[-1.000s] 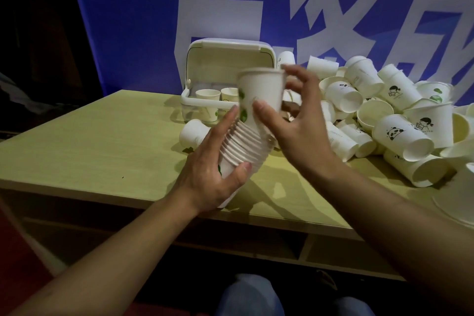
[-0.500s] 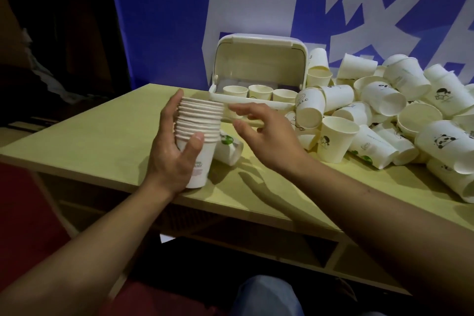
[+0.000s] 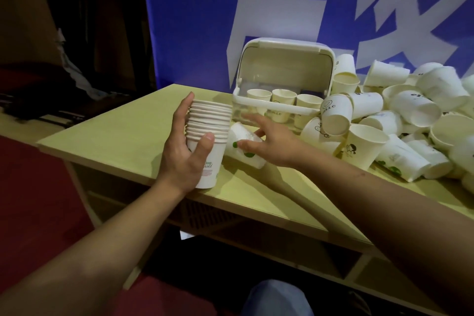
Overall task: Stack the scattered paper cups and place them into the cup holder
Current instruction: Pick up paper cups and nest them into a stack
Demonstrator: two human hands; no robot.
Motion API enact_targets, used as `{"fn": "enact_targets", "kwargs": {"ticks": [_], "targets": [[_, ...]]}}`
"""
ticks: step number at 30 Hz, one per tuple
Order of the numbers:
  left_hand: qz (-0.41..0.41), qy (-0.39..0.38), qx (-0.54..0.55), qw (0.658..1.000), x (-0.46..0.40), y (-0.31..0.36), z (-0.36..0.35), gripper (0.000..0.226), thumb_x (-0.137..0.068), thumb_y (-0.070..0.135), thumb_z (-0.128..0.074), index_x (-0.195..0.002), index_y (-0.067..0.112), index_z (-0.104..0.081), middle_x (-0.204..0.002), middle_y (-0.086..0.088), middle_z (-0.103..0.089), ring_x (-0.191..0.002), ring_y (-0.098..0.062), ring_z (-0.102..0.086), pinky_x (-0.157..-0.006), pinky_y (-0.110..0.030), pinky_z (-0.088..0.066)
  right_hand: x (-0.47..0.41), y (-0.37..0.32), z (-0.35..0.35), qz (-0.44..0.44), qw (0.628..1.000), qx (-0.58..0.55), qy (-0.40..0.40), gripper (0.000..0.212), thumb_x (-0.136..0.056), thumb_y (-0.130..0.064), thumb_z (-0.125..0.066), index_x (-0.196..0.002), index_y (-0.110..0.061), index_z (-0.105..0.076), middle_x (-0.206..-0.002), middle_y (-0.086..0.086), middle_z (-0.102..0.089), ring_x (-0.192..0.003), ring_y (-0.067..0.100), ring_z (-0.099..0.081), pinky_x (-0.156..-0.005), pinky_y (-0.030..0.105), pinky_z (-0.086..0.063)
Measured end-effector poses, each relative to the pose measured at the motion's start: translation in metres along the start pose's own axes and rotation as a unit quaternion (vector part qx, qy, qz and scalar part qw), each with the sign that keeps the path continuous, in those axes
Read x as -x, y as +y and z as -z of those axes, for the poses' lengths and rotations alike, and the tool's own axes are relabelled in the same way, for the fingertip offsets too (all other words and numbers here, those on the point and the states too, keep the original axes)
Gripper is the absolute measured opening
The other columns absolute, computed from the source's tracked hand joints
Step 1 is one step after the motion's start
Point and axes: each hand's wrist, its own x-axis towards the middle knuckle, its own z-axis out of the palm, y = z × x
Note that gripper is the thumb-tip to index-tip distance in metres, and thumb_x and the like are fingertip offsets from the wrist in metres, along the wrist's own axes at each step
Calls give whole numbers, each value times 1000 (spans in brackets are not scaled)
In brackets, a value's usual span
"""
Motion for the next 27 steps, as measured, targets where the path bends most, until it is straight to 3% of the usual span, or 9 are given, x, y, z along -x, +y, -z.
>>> {"fn": "enact_targets", "kwargs": {"ticks": [7, 10, 12, 15, 17, 21, 25, 27], "targets": [[-26, -74, 38, 996, 1, 14, -42, 69, -83, 51, -52, -143, 50, -20, -118, 47, -47, -106, 4, -60, -76, -10, -50, 34, 16, 53, -5, 968, -128, 214, 60, -95, -44, -59, -148, -42, -31, -132, 1, -51, -106, 20, -62, -79, 44, -61], [-43, -123, 49, 990, 3, 21, -74, 70, -84, 49, -53, -146, 47, -20, -123, 46, -47, -109, 2, -59, -81, -12, -50, 54, 23, 74, 16, 936, -177, 304, 58, -96, -42, -59, -146, -42, -31, -124, -6, -48, -107, 15, -60, -79, 37, -61], [-53, -150, 59, 985, 5, 27, -99, 71, -84, 50, -53, -147, 49, -19, -127, 43, -47, -112, 0, -59, -85, -14, -50, 70, 30, 86, 23, 919, -194, 343, 57, -96, -42, -59, -145, -41, -32, -124, -7, -47, -104, 9, -59, -73, 25, -59], [-64, -185, 78, 977, 7, 35, -138, 71, -85, 51, -53, -147, 51, -19, -130, 42, -46, -115, 0, -58, -88, -15, -50, 95, 44, 95, 25, 904, -206, 373, 56, -94, -41, -62, -143, -39, -35, -114, -13, -50, -93, -10, -58, -61, 7, -50], [-77, -207, 82, 972, 8, 40, -163, 72, -85, 53, -53, -148, 54, -19, -133, 37, -47, -114, -1, -59, -87, -19, -53, 108, 57, 97, 19, 899, -217, 380, 54, -94, -39, -62, -142, -39, -36, -110, -21, -48, -86, -22, -56, -60, 5, -48], [-87, -215, 108, 967, 8, 51, -205, 79, -86, 56, -54, -151, 55, -8, -147, 3, -46, -116, -9, -61, -89, -36, -58, 124, 82, 97, -10, 896, -250, 367, 46, -95, -43, -59, -138, -41, -44, -113, -17, -54, -91, -10, -62, -65, 14, -55], [-84, -149, 122, 978, -5, 44, -225, 84, -86, 56, -53, -155, 46, -5, -151, -1, -44, -118, -11, -61, -91, -45, -57, 126, 101, 82, -25, 915, -191, 354, 38, -99, -41, -52, -137, -42, -52, -124, -8, -56, -105, 0, -57, -78, 12, -50], [-93, -115, 90, 985, -10, 32, -225, 83, -85, 56, -52, -155, 43, -11, -150, 1, -44, -118, -12, -60, -89, -44, -57, 120, 109, 78, -30, 916, -164, 366, 39, -99, -40, -53, -138, -41, -52, -128, -7, -54, -109, 1, -53, -89, 20, -48]]}}
